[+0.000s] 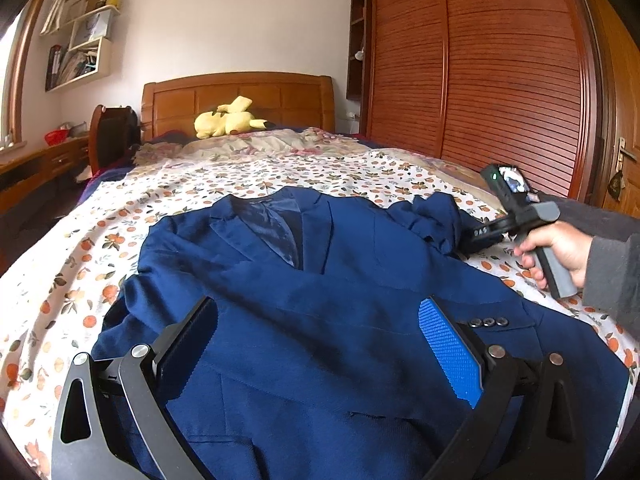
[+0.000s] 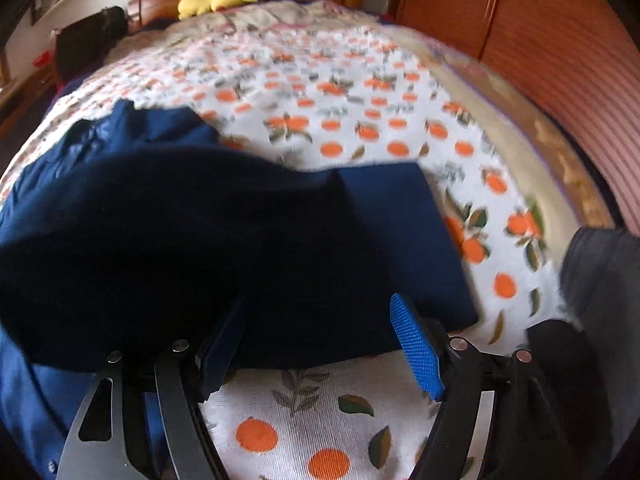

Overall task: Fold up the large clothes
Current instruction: 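Carry the held sleeve across the jacket front with the right gripper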

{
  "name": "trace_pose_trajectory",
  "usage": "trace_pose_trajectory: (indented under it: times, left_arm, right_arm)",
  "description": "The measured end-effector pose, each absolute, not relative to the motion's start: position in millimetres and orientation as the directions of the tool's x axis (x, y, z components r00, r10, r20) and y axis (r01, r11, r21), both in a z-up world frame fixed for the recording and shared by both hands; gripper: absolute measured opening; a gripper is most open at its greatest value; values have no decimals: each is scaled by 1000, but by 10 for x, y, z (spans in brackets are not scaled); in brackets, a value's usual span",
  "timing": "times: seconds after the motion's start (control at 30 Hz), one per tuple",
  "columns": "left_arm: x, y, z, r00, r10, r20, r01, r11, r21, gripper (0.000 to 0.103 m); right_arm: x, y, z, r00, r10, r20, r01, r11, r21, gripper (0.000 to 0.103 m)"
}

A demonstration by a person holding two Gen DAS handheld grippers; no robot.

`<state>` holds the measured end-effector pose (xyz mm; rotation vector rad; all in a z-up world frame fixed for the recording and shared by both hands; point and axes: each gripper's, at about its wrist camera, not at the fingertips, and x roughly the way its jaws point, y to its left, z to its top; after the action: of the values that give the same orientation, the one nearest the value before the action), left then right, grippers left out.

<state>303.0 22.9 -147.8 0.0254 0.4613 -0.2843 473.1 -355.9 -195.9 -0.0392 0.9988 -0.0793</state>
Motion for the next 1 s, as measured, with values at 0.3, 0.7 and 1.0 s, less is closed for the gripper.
trace_pose_trajectory:
  times: [0.3,0.7,1.0]
  left_arm:
    - [2970,286,-1425,859,-254,-444,269,963,-31,101]
    - [2765,447,-1313,860,-263,-438,276,961,-37,101]
    - [2650,574,-1250,861,-261,-438,271,962,-41,101]
  right_arm:
    - [4680,-3527,-1958,535,-33,-844,21,999,-25,5]
    - [4024,-2861,-834,753,-10,-658,-81,991,-108,3]
    - [3474,-1987,-566,771,167,-614,-283,954,-97,3]
